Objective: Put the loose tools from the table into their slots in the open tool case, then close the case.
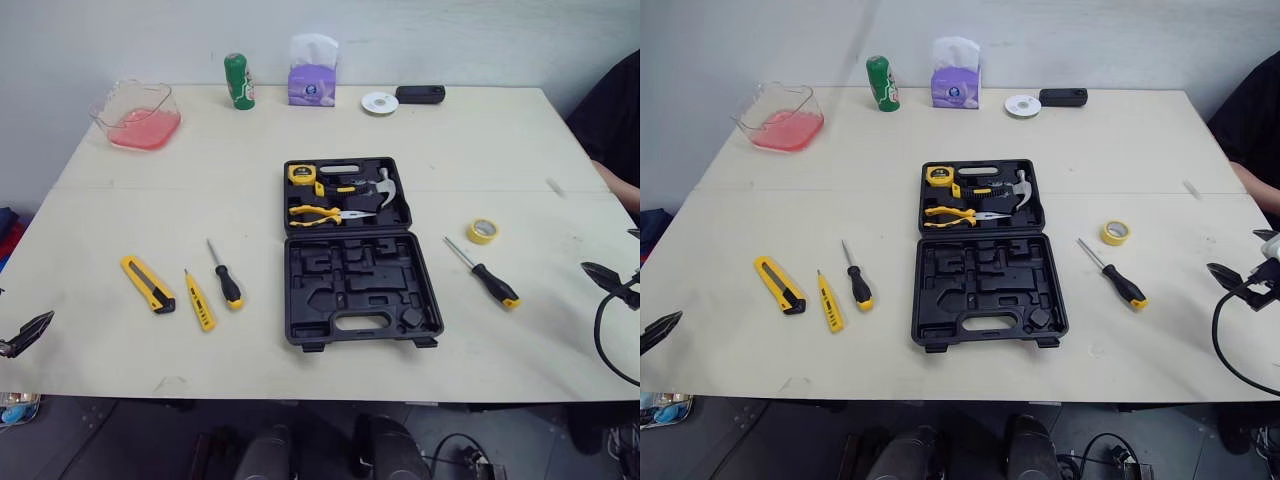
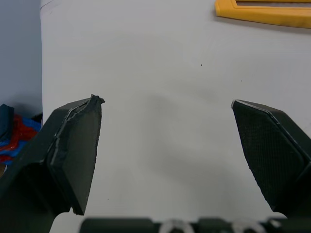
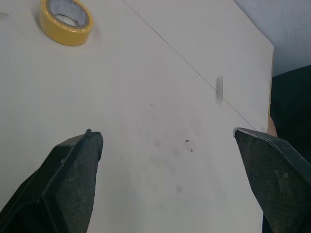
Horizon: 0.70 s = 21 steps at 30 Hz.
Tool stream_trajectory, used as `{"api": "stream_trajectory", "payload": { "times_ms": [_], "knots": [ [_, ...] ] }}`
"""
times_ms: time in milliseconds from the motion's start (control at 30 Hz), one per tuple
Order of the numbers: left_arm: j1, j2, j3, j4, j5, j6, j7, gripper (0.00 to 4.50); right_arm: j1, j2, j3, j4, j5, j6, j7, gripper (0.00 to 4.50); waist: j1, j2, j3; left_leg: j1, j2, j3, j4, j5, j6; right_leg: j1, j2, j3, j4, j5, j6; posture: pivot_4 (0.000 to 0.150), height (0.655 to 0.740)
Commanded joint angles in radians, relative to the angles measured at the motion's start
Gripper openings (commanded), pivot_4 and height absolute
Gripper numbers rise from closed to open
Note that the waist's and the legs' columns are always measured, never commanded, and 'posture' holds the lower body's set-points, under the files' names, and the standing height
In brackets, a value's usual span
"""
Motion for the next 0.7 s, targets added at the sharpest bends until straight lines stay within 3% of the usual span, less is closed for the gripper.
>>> {"api": "stream_trajectory", "payload": {
  "times_ms": [33, 700],
  "knots": [
    [-0.003, 0.019, 0.017, -0.025, -0.018, 0.011, 0.004, 4.50, -0.004, -0.025, -0.037, 0.005, 0.025, -0.003, 0.008, 4.47, 0.000, 0.000, 0.000, 0.000, 0.000, 0.000, 0.000, 0.000, 0.000, 0.000, 0.000, 0.000, 0.000, 0.000, 0.000, 0.150, 0.7400],
    [0.009, -0.032, 0.014, -0.214, -0.108, 0.112, -0.030, 4.50, -0.024, 0.023, -0.028, -0.052, 0.064, 0.034, 0.078, 4.47, 0.000, 0.000, 0.000, 0.000, 0.000, 0.000, 0.000, 0.000, 0.000, 0.000, 0.000, 0.000, 0.000, 0.000, 0.000, 0.150, 0.7400]
  ]
}}
